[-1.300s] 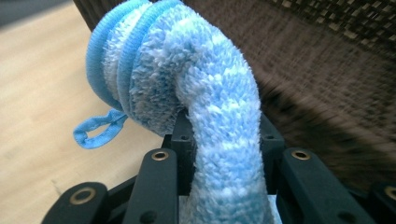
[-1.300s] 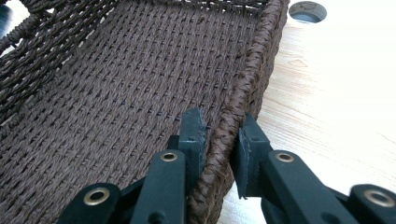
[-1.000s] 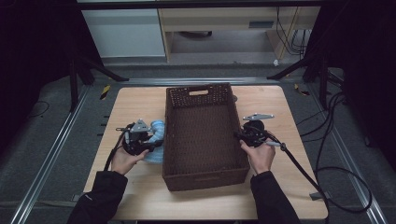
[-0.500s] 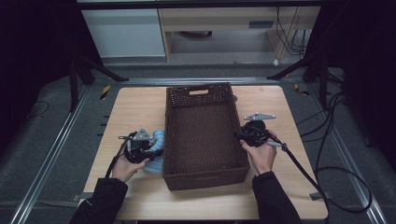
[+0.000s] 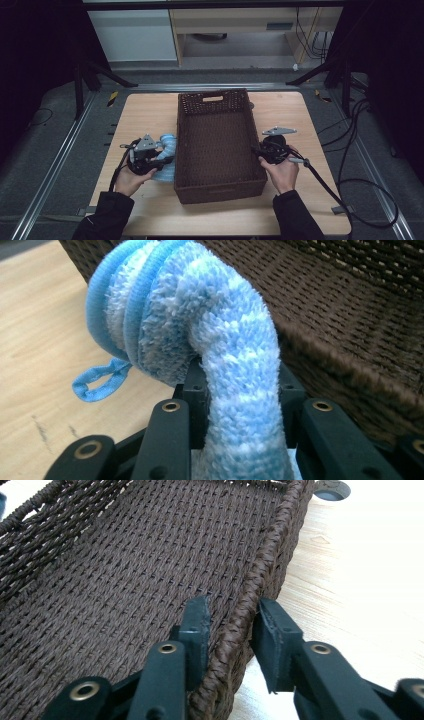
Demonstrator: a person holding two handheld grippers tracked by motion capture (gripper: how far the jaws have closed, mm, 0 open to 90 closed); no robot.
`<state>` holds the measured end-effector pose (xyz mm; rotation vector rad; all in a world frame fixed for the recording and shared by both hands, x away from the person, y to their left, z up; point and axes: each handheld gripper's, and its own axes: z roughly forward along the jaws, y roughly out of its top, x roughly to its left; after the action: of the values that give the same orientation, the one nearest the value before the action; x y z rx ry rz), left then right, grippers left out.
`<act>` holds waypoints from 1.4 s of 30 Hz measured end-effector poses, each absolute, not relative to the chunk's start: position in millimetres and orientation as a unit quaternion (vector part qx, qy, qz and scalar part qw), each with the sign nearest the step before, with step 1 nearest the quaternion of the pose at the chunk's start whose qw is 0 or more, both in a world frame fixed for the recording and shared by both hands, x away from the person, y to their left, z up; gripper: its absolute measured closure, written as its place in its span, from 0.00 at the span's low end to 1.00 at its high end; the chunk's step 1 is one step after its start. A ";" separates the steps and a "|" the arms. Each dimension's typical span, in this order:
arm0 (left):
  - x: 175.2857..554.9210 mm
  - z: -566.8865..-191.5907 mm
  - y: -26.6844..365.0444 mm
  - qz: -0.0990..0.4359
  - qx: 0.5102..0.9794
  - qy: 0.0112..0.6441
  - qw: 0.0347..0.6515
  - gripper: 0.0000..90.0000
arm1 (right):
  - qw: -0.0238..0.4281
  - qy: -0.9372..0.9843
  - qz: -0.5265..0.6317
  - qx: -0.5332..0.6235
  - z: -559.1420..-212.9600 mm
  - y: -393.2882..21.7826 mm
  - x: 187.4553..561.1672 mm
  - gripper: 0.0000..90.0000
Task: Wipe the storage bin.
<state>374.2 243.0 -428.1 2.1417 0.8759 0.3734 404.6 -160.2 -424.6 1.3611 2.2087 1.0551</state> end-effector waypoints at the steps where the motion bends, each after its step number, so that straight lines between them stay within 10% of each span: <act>1: 373.2 -431.4 242.9 0.143 0.843 0.346 0.386 0.75 | 0.169 0.775 0.373 0.481 -424.8 -160.0 404.7 0.78; 16: 371.8 -472.3 234.9 0.095 0.866 0.353 0.341 0.75 | 0.163 0.760 0.386 0.497 -426.6 -160.3 416.0 0.83; 29: 363.7 -419.9 247.5 0.149 0.837 0.336 0.405 0.75 | 0.180 0.758 0.374 0.503 -425.7 -155.1 421.6 0.83; 42: 354.8 -470.4 235.7 0.092 0.874 0.336 0.339 0.75 | 0.179 0.760 0.374 0.501 -425.6 -155.5 422.7 0.82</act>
<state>354.8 235.7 -470.4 2.2752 0.8738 0.2399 422.7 -155.5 -425.6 1.4168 2.1477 1.0561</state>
